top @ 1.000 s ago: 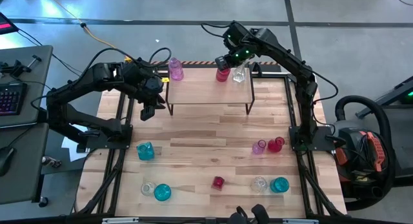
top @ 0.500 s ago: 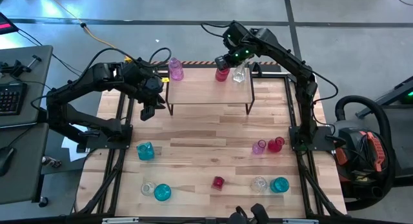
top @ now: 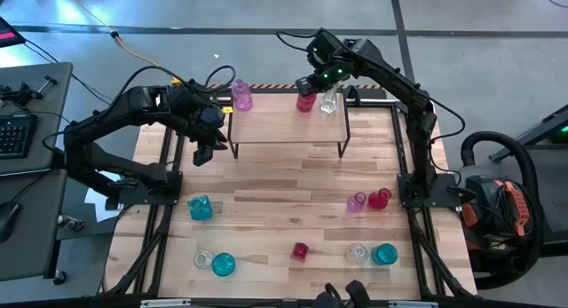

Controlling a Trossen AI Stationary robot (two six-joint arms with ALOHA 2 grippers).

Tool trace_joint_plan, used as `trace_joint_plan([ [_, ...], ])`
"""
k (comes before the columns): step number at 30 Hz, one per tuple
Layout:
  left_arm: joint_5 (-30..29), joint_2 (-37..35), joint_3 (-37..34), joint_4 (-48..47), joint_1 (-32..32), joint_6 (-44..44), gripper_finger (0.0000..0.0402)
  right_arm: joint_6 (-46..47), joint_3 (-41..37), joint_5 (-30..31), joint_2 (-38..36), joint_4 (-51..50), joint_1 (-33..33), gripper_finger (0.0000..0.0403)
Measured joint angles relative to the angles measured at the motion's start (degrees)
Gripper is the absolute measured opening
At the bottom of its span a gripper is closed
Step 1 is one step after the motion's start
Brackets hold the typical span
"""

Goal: Sort vases onto shelf
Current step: Put the top right red vase on the shelf

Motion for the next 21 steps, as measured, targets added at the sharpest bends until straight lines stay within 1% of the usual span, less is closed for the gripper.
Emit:
trace_joint_plan([
  [21, 0.0, 0.0, 0.0, 0.0, 0.0, 0.0, 0.0104, 0.3, 0.0, 0.0, -0.1, -1.3, 0.0, 0.0019],
])
